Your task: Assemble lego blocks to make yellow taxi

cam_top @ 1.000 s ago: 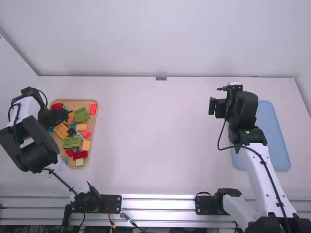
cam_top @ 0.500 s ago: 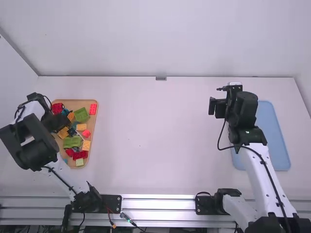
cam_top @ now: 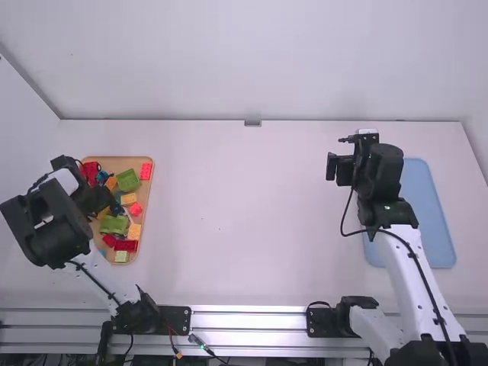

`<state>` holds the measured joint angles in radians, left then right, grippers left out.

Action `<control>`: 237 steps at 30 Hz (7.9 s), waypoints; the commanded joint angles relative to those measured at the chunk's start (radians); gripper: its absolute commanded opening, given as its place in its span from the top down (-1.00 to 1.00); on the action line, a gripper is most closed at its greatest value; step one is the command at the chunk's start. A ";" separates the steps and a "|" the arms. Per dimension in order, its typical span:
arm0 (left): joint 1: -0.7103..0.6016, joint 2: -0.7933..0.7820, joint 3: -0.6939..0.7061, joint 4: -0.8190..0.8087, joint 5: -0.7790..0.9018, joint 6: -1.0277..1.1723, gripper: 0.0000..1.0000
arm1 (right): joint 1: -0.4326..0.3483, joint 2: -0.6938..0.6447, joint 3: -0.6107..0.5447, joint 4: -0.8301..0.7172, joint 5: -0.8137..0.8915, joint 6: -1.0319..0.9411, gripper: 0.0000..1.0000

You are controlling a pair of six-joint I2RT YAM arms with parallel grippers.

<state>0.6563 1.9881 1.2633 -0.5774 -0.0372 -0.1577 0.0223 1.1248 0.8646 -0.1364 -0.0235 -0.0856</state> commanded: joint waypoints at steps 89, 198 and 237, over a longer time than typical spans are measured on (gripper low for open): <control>-1.183 -0.174 -0.101 -0.092 0.046 0.977 -0.98 | -0.055 0.006 0.032 -0.006 -0.005 0.011 -0.98; -0.346 -0.391 -0.446 0.001 -0.197 0.192 0.01 | 0.016 0.006 0.032 0.110 -0.118 0.063 -0.98; -0.335 -0.391 -0.473 0.003 -0.216 0.131 0.09 | 0.050 0.006 0.032 0.129 -0.111 0.060 -0.98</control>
<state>0.3187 1.6096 0.7982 -0.5674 -0.2409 -0.0330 0.0746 1.1248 0.8646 -0.0105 -0.1352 -0.0277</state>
